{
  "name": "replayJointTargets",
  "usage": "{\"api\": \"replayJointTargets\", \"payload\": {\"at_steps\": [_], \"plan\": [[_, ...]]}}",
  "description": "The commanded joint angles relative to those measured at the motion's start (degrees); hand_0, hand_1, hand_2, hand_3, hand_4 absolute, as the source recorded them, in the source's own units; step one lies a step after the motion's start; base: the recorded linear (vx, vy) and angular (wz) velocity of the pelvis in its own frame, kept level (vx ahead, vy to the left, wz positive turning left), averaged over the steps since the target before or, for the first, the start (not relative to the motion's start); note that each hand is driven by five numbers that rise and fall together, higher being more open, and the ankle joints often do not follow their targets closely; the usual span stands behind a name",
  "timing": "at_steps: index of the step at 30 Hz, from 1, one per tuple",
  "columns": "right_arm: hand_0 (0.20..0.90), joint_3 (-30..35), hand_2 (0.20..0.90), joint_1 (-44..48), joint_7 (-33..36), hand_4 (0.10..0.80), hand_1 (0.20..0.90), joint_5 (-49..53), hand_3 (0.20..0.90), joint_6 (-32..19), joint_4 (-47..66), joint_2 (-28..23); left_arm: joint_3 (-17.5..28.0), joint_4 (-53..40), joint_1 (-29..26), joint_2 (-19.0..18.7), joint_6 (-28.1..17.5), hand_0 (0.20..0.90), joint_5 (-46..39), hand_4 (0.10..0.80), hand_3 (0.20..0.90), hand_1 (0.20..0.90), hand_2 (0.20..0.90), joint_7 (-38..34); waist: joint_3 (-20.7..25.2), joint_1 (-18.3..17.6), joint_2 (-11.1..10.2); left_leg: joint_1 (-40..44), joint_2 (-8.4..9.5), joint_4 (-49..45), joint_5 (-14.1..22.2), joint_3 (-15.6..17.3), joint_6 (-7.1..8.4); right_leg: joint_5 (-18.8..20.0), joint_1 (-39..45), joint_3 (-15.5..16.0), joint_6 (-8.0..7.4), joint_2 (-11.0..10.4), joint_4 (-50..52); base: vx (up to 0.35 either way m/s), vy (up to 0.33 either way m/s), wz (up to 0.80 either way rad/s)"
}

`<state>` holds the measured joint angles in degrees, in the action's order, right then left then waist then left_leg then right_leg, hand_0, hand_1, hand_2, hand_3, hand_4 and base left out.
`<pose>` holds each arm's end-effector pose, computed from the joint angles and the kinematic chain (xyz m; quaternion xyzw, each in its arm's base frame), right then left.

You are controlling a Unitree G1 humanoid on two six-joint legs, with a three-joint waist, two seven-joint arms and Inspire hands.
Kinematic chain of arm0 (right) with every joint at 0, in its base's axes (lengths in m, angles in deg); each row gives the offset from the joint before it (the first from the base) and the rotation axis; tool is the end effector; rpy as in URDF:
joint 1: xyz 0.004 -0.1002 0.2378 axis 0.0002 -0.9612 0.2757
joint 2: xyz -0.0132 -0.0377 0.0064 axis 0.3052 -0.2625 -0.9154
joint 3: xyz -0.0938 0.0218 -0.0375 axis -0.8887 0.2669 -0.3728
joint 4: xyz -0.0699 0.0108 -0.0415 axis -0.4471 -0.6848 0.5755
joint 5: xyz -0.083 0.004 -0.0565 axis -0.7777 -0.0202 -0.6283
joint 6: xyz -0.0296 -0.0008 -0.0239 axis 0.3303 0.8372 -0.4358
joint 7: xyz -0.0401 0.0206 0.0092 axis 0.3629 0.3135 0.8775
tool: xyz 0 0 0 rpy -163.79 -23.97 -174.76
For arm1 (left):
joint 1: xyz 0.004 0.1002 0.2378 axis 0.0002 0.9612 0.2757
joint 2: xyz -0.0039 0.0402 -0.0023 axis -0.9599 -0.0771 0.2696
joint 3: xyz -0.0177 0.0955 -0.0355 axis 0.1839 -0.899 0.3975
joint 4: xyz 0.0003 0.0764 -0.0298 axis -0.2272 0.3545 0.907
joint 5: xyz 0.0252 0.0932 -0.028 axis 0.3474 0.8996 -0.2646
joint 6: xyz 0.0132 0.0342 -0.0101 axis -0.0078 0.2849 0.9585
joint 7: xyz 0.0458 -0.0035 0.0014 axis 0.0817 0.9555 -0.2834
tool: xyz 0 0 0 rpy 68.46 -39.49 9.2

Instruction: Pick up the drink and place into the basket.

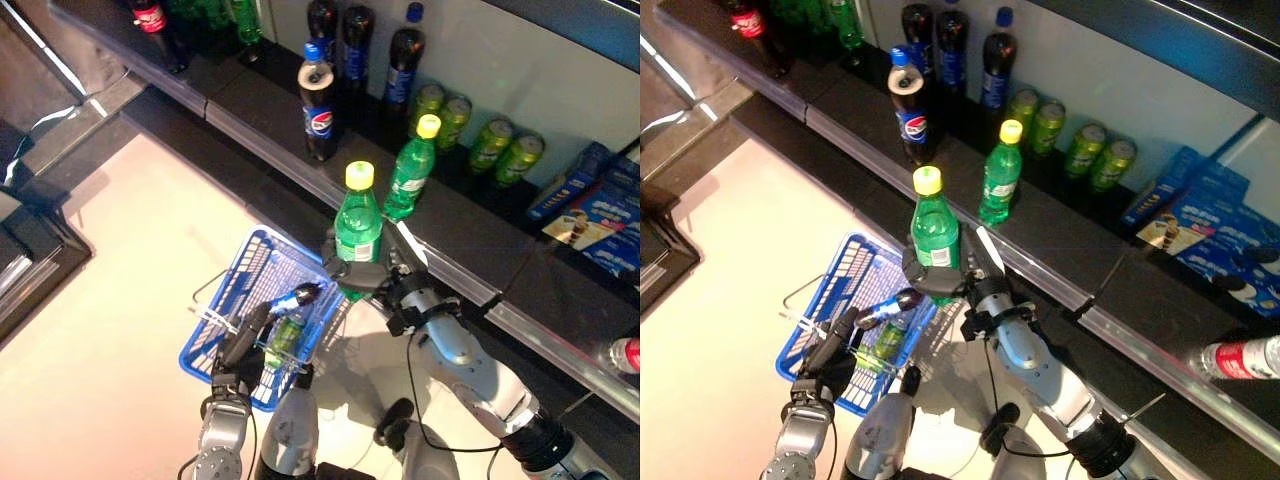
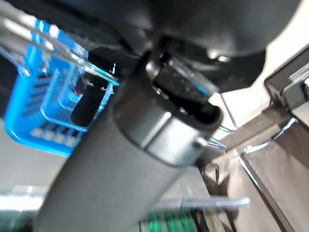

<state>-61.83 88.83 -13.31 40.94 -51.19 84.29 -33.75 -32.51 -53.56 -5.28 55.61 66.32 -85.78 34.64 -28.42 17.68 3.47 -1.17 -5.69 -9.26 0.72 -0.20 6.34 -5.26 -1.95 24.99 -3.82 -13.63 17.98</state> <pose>0.2110 -0.1060 0.1139 -0.0171 -0.0827 0.1868 0.9788 0.1563 0.1747 -0.0027 -0.5104 0.0967 0.1263 0.8451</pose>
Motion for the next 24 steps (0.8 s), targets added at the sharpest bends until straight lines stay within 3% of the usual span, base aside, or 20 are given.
{"api": "replayJointTargets", "payload": {"at_steps": [1, 12, 24], "plan": [[0.300, -2.5, 0.300, 10.0, 2.6, 0.100, 0.300, 2.5, 0.200, -8.0, 5.6, 6.6, 1.4, -20.7, -2.3, -9.7, -6.3, 0.300, 3.1, 0.100, 0.200, 0.300, 0.300, 12.6, 11.5, 2.2, -2.1, -6.4, 4.96, -4.7, -3.8, -3.5, -1.08, -1.3, 10.4, 2.0, 1.28, 4.2, -6.8, -0.013, -0.055, 0.10], [0.300, -6.9, 0.300, 12.9, 8.6, 0.100, 0.300, 2.9, 0.200, -5.0, -0.2, 12.8, 0.2, -31.1, -4.7, -13.4, -0.9, 0.300, 4.1, 0.100, 0.200, 0.300, 0.300, 23.5, 11.6, 6.3, -2.5, -7.3, 7.37, -4.6, -2.7, -7.9, -1.80, -0.6, 11.5, 4.1, 0.67, 4.0, -7.7, 0.007, -0.015, 0.17], [0.300, -13.0, 0.300, 12.4, 11.2, 0.100, 0.300, 5.4, 0.200, -3.7, -11.9, 20.1, -1.2, -38.8, -10.2, -15.4, 3.2, 0.300, 2.2, 0.100, 0.200, 0.300, 0.300, 36.9, 11.3, 8.6, -2.7, -8.4, 8.44, -5.0, -2.8, -10.0, -1.63, -0.7, 11.6, 5.3, 0.50, 3.9, -7.8, 0.012, -0.005, 0.12]]}}
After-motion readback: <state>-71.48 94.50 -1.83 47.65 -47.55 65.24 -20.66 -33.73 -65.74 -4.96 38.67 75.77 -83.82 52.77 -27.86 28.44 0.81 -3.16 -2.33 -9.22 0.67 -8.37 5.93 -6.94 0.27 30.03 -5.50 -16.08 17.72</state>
